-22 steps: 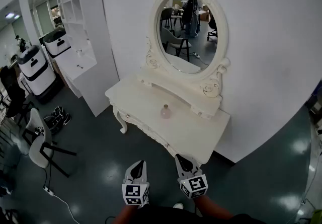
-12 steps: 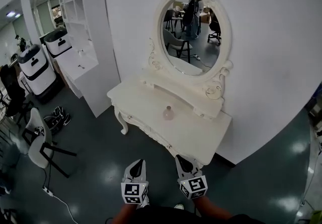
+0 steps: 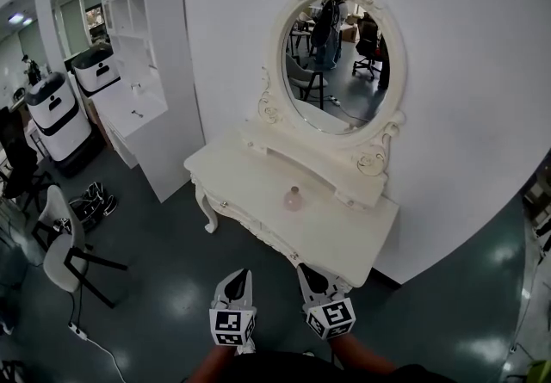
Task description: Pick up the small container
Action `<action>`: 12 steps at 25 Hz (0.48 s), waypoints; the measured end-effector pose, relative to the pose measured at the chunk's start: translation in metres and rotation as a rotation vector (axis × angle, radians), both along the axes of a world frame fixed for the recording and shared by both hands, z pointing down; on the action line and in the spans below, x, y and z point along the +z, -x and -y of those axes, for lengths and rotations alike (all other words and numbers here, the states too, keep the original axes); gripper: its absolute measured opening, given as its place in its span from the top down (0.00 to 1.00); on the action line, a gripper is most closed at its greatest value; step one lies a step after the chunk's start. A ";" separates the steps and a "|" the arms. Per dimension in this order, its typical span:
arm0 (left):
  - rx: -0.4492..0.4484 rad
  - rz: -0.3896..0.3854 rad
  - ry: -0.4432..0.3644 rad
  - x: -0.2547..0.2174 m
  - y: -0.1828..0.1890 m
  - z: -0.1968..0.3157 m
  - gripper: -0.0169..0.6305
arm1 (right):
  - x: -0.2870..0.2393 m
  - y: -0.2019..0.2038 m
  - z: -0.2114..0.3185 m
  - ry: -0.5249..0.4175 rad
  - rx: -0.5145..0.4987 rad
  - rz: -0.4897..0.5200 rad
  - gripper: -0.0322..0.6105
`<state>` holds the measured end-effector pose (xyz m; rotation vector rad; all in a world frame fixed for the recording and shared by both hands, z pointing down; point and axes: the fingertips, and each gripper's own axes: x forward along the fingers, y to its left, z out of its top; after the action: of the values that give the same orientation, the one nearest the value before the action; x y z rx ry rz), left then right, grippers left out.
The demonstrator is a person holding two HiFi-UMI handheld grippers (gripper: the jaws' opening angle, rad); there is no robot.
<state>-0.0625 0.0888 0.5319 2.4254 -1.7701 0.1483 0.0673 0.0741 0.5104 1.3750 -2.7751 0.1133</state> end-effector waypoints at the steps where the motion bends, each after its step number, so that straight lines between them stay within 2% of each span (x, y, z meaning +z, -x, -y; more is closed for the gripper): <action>1: 0.006 -0.001 -0.003 -0.001 0.003 0.003 0.96 | -0.001 0.004 0.002 -0.003 0.001 -0.001 0.94; 12: 0.099 0.034 -0.035 -0.006 0.053 0.035 0.96 | -0.006 0.029 0.028 -0.014 0.109 0.000 0.94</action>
<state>-0.1154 0.0537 0.5264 2.5512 -1.6806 0.1715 0.0381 0.0458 0.5049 1.5290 -2.7055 0.0977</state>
